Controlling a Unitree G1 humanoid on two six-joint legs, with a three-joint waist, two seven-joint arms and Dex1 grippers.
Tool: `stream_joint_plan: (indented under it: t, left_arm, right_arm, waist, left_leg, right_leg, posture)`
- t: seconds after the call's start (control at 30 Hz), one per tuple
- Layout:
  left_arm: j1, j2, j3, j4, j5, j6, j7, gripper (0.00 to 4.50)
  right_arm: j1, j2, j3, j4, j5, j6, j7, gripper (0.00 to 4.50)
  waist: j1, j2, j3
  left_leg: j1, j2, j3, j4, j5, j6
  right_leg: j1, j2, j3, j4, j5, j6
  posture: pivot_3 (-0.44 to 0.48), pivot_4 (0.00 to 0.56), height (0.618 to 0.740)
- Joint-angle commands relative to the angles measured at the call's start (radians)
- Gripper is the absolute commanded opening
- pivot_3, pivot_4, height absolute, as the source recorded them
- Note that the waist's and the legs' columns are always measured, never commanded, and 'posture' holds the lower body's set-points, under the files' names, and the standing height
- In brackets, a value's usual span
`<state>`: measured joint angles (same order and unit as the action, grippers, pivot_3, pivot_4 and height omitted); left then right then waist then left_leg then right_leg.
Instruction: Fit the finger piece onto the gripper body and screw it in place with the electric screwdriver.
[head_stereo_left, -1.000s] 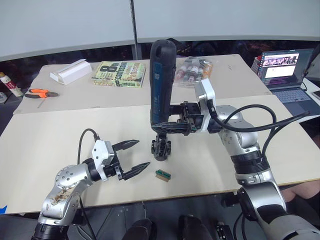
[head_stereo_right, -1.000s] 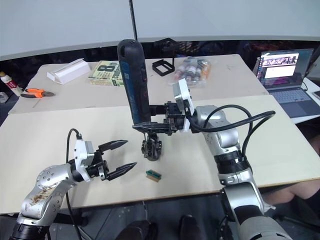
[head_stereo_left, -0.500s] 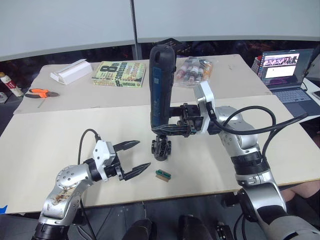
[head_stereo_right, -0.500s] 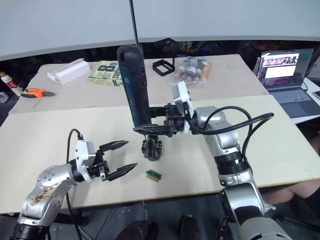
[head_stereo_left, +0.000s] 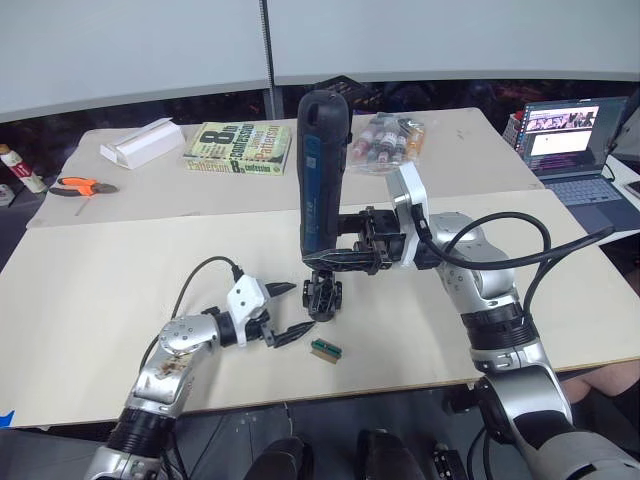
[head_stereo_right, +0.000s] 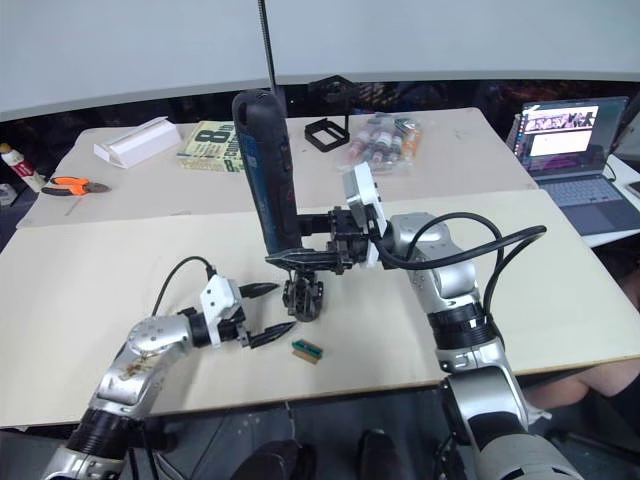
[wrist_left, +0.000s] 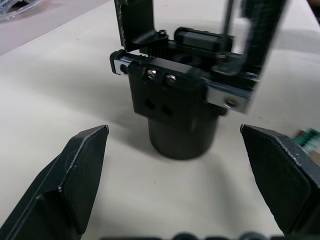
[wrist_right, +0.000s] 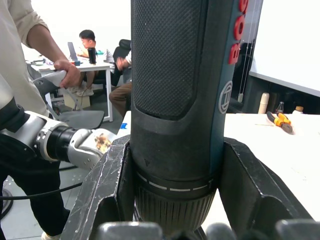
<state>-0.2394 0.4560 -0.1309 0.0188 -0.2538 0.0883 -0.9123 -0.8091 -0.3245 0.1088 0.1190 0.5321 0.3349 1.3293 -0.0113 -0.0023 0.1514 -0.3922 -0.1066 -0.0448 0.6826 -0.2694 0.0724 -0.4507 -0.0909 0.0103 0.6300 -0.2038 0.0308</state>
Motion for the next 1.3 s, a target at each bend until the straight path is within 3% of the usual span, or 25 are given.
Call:
stream_joint_plan:
  t: [0.03,1.2,1.3]
  left_arm:
    - [-0.030,-0.015,-0.014,0.031,0.017,-0.028,-0.007,4.50]
    - [-0.162,-0.147,-0.043,0.262,0.057,-0.137,-0.041,4.50]
    - [-0.164,-0.148,-0.041,0.271,0.061,-0.139,-0.040,3.18]
  right_arm:
    - [-0.019,-0.002,-0.015,-0.047,0.018,-0.008,-0.003,1.93]
    - [0.004,-0.013,-0.013,-0.091,0.025,0.017,-0.032,1.93]
    - [0.005,-0.013,-0.014,-0.092,0.024,0.018,-0.033,1.93]
  waist:
    - [0.000,0.000,0.000]
    - [0.000,0.000,0.000]
    - [0.000,0.000,0.000]
  left_leg:
    - [0.000,0.000,0.000,0.000,0.000,0.000]
    - [-0.011,0.000,-0.002,0.012,0.000,0.000]
    - [-0.011,0.000,-0.002,0.012,0.000,0.000]
  right_leg:
    - [0.000,0.000,0.000,0.000,0.000,0.000]
    - [-0.006,0.000,-0.002,0.003,0.000,0.000]
    - [-0.006,0.000,-0.002,0.003,0.000,0.000]
  posture:
    - [0.000,0.150,0.740]
    - [0.000,0.150,0.740]
    - [0.000,0.150,0.740]
